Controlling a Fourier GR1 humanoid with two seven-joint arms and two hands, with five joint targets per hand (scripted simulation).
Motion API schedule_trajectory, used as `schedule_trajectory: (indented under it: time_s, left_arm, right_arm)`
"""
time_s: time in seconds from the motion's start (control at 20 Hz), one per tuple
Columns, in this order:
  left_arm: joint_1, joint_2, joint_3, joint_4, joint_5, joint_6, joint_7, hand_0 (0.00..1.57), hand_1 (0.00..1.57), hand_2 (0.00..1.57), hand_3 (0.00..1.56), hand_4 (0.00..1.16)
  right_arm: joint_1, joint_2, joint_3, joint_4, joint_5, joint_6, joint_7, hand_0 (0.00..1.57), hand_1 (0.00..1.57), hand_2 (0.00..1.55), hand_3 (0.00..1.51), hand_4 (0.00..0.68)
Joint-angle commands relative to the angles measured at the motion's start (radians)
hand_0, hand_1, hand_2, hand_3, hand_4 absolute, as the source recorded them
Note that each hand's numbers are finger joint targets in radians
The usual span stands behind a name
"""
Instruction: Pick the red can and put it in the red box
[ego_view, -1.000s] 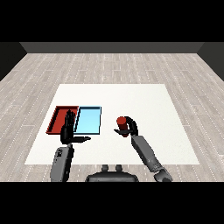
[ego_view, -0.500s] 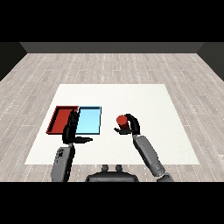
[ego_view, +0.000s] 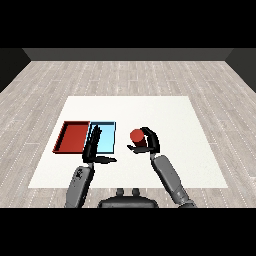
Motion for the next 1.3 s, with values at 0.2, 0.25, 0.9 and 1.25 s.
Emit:
schedule_trajectory:
  time_s: [0.2,0.25,0.9,1.25]
  left_arm:
    - [-0.028,-0.007,-0.067,0.047,0.015,0.047,0.012,0.0,0.0,0.0,0.0,0.0]
    - [-0.037,-0.007,-0.118,0.012,0.0,0.088,0.064,0.0,0.0,0.0,0.0,0.0]
    - [-0.123,-0.007,-0.216,0.22,0.095,0.164,0.002,0.0,0.0,0.0,0.0,0.0]
    - [-0.185,-0.007,-0.311,0.393,0.203,0.203,-0.129,0.0,0.0,0.0,0.0,0.0]
  right_arm:
    - [-0.084,0.029,0.147,0.012,-0.043,-0.19,0.019,1.45,1.45,1.43,1.38,0.653]
    - [-0.024,0.029,0.013,0.013,-0.004,-0.036,-0.026,1.45,1.45,1.43,1.38,0.653]
    - [-0.042,0.029,0.098,0.079,-0.073,-0.105,-0.098,1.46,1.46,1.45,1.38,0.634]
    - [-0.083,0.029,0.144,0.025,-0.097,-0.148,-0.021,1.44,1.44,1.43,1.39,0.633]
